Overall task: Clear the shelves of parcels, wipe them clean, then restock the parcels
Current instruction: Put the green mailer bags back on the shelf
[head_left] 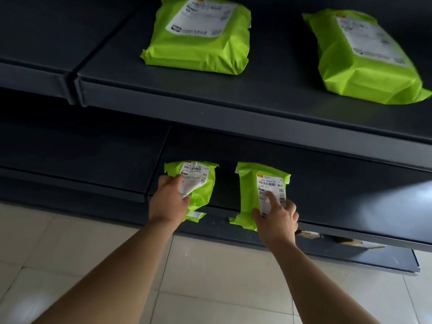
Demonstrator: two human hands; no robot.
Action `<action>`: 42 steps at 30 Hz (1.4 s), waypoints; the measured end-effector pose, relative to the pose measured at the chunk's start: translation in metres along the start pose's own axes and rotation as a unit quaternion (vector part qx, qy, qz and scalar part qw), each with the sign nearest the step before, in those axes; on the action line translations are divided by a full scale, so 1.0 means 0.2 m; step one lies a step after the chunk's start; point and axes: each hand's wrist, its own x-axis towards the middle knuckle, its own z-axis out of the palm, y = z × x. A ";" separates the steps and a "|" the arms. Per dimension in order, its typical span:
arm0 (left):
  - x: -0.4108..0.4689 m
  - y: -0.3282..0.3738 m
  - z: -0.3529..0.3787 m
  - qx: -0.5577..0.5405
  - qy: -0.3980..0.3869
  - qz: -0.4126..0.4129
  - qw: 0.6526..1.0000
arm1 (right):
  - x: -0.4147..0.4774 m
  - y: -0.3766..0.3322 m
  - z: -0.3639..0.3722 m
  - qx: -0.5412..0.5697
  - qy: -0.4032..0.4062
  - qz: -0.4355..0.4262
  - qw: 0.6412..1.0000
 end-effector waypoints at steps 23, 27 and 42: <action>0.55 -0.14 0.30 0.097 -0.100 0.043 0.989 | 0.52 -0.10 0.23 -0.003 0.065 -0.021 0.998; 0.56 -0.13 0.31 0.117 -0.111 0.046 0.986 | 0.56 -0.11 0.25 -0.011 0.063 -0.016 0.998; 0.51 -0.12 0.33 0.065 -0.074 0.048 0.994 | 0.64 -0.05 0.38 -0.029 -0.005 0.002 1.000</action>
